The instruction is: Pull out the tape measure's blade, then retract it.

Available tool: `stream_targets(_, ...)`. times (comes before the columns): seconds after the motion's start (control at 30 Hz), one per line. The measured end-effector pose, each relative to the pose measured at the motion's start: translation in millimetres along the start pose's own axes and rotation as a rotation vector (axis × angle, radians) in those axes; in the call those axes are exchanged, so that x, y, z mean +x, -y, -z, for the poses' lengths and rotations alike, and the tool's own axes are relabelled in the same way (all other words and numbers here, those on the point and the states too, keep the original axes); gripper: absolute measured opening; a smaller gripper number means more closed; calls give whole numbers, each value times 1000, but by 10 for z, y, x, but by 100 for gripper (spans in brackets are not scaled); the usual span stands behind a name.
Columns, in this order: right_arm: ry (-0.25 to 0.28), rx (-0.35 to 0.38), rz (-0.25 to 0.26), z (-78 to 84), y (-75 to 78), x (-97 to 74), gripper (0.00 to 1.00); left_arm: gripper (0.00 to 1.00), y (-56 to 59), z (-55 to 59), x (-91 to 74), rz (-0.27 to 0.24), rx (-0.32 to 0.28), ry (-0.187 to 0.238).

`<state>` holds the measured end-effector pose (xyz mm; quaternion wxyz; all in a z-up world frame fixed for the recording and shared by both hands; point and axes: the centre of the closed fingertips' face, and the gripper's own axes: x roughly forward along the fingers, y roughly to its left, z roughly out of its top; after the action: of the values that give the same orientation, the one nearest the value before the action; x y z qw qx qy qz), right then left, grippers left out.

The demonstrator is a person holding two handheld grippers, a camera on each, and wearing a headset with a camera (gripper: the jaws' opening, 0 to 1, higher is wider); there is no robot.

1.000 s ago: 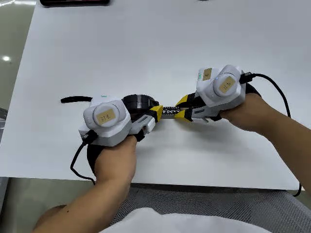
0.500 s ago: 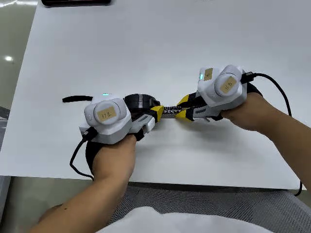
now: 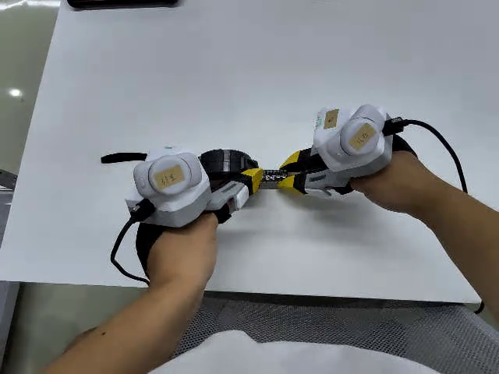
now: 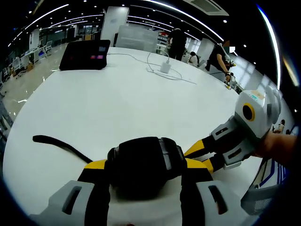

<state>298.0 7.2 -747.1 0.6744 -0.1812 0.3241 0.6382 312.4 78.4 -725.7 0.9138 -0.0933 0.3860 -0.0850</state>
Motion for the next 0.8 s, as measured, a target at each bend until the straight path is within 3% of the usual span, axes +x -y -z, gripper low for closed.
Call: stream_targets(0.8,23,-9,-17,-153,-15,182,10,57,-7,-2,-2,15,-25,12)
